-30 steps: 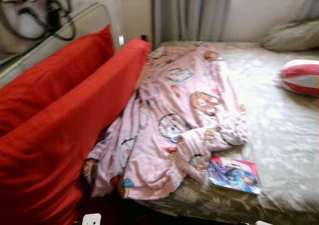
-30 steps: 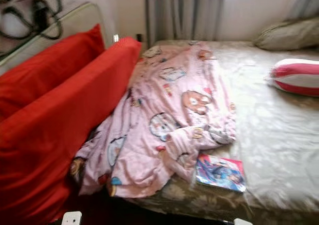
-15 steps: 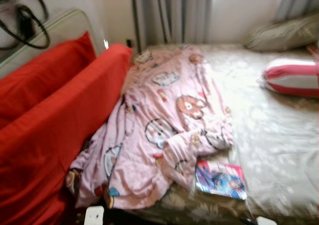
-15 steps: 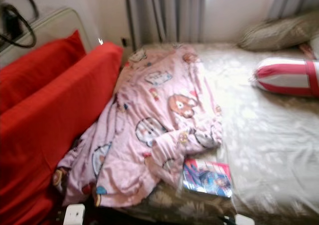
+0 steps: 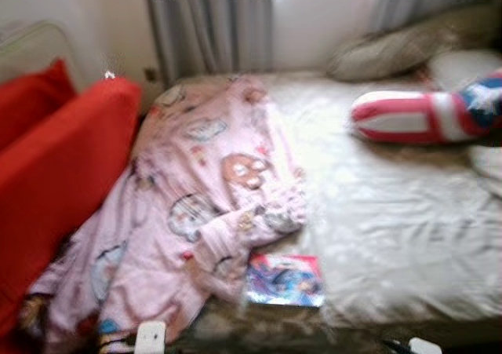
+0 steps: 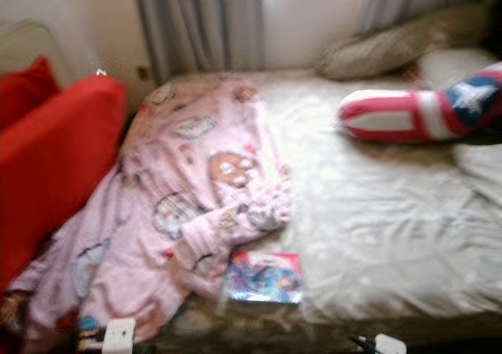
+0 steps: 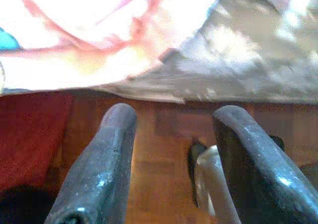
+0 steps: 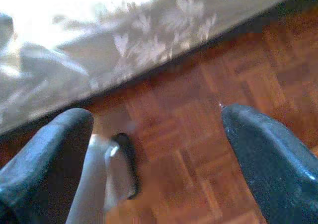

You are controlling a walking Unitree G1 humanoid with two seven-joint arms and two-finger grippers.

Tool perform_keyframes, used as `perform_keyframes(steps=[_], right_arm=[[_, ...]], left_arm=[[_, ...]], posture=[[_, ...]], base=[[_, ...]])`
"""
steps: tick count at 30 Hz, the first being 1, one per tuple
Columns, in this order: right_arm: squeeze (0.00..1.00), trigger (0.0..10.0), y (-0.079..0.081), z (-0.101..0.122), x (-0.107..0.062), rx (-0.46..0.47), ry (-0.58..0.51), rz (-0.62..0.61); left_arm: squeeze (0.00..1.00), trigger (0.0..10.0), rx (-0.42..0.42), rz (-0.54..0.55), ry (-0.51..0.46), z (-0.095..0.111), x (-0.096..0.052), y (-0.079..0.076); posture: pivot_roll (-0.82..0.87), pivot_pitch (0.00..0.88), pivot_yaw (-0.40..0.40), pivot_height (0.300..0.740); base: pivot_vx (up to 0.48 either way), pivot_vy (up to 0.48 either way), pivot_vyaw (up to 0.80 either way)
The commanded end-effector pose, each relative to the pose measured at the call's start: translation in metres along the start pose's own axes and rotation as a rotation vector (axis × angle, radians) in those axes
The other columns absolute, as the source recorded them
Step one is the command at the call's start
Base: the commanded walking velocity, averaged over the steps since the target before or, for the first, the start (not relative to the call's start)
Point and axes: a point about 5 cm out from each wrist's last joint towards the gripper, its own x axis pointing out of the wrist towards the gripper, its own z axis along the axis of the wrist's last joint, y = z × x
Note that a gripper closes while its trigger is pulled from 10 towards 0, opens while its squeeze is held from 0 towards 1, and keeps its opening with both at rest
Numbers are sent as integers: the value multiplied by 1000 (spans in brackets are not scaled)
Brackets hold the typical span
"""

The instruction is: Clean up the room

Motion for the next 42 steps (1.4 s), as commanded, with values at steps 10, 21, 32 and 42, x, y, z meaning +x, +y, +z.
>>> perform_keyframes(steps=[10,21,32,42], right_arm=[[0,10000,0,6,1,-9,-23,13],[0,10000,2,6,1,-59,-17,29],[0,10000,7,3,1,-50,-23,31],[0,10000,8,2,1,-48,-26,34]], left_arm=[[0,10000,-14,16,57,-12,-3,7],[0,10000,-11,14,69,-15,-4,8],[0,10000,-7,7,72,-16,-5,6],[0,10000,-1,2,72,-16,-5,6]], posture=[[3,0,60,740],[3,0,62,740],[-6,0,65,740],[-10,0,69,740]], base=[[0,-371,0],[0,-469,0],[0,-480,236],[0,-480,0]])
